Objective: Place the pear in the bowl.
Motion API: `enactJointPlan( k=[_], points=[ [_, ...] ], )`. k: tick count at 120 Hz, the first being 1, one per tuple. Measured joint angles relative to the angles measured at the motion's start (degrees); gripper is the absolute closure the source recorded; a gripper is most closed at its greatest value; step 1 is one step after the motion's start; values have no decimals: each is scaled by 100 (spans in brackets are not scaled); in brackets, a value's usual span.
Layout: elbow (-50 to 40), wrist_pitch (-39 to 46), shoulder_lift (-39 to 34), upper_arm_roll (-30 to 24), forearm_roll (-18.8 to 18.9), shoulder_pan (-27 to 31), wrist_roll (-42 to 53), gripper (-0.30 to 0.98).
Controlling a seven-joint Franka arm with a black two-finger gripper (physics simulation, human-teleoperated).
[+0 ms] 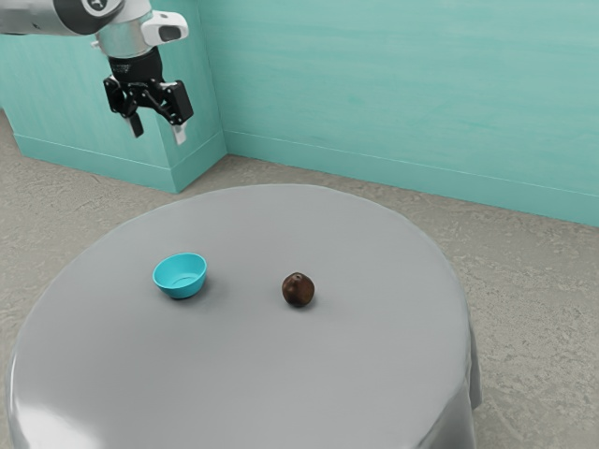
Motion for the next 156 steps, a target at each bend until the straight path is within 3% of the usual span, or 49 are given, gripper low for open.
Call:
enactJointPlan(
  k=[43,66,103,156],
  points=[
    [-59,56,235,9,-91,25,31,1],
    [-1350,883,210,-7,-38,-387,-19,1],
    [-1787,2046,891,-10,-246,-727,-168,1],
    [-1314,3034,1906,-77,-429,-1252,-293,1]
  ],
)
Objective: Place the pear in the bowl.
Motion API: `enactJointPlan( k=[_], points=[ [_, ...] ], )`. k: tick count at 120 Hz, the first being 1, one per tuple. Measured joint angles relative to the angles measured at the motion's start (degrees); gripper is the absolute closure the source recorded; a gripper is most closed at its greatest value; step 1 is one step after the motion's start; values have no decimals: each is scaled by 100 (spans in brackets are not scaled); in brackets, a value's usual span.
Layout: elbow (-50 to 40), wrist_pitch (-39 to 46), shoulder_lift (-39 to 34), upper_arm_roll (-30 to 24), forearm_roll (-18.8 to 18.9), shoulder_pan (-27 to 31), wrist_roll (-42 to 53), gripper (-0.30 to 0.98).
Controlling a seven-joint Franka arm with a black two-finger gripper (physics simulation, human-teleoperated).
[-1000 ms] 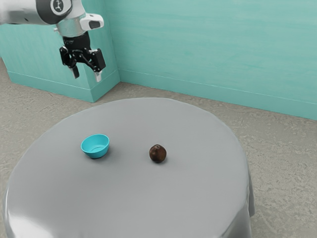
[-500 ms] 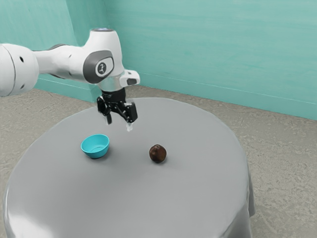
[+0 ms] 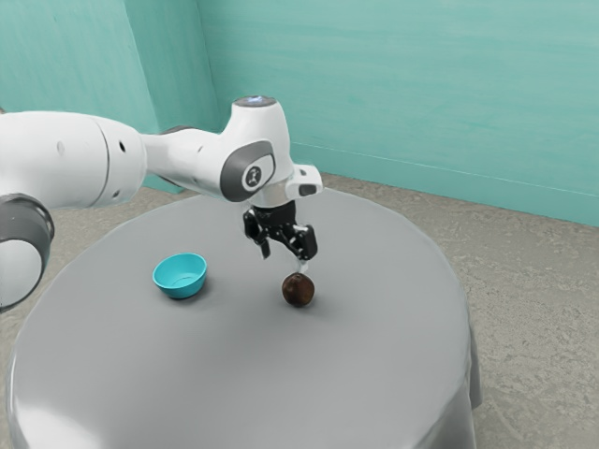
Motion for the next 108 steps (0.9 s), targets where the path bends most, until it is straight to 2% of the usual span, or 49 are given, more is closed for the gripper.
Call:
enactJointPlan(
  k=[56,108],
  points=[
    [107,460,641,8,-60,-56,-44,1],
    [573,701,1240,1,-115,27,47,1]
  ],
)
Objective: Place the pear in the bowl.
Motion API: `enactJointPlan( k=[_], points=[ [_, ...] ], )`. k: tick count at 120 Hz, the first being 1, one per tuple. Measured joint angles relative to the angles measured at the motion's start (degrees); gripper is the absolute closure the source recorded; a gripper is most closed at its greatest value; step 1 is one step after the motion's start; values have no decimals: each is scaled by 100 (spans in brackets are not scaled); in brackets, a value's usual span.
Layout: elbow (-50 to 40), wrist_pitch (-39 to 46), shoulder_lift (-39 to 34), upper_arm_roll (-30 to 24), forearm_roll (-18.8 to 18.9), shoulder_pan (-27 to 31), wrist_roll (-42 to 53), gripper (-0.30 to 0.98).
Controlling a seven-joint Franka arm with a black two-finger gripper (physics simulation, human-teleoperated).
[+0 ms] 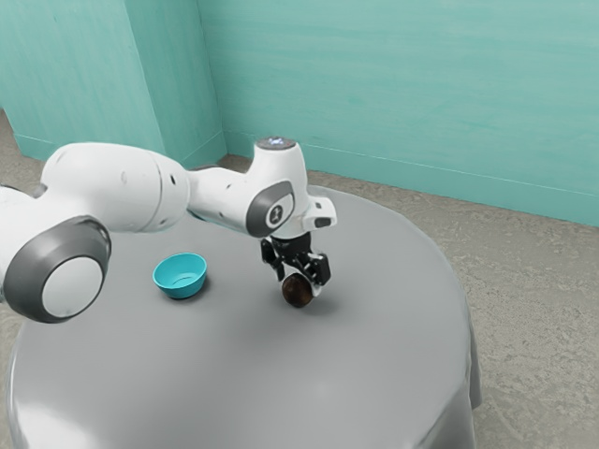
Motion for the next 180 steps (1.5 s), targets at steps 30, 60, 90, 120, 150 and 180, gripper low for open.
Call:
enactJointPlan(
  k=[30,60,90,120,150,180],
  points=[
    [155,22,219,-2,-108,-3,54,1],
    [163,2,242,5,-213,12,89,11],
    [172,-38,221,27,-216,15,107,24],
    [256,-167,114,78,-170,23,74,33],
    [257,-506,-217,290,-106,28,23,42],
    [115,-861,-683,426,-81,62,32,39]
  ],
)
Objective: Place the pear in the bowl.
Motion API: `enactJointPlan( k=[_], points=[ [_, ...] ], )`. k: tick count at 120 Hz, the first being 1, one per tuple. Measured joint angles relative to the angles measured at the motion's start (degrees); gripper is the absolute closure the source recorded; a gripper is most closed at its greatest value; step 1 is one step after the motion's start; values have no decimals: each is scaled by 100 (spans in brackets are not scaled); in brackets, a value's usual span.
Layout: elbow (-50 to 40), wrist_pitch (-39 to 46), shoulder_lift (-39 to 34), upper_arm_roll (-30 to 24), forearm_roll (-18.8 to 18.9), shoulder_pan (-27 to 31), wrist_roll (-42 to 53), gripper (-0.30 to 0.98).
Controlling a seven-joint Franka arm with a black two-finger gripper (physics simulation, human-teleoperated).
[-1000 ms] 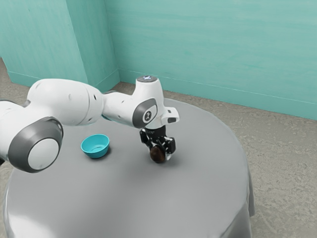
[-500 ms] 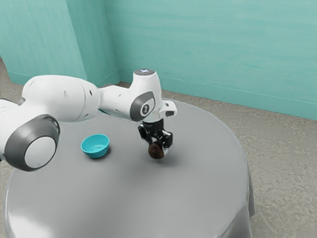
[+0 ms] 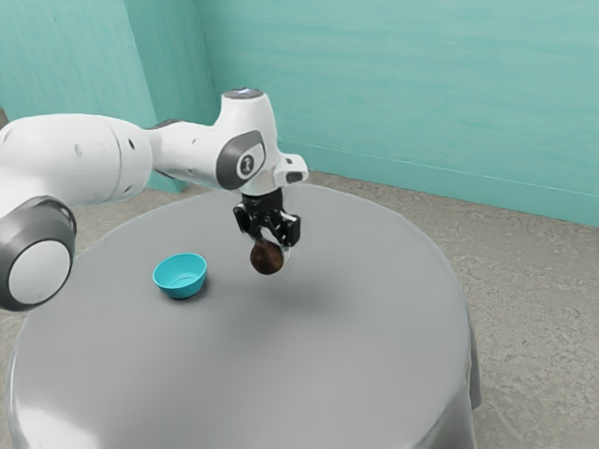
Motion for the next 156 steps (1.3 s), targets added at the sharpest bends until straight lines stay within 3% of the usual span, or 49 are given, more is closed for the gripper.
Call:
enactJointPlan(
  k=[83,127,156],
  points=[
    [107,-533,75,-50,14,1729,449,36],
    [-63,-560,211,-34,8,1799,678,35],
    [-36,-568,224,-27,-21,1798,785,13]
  ],
)
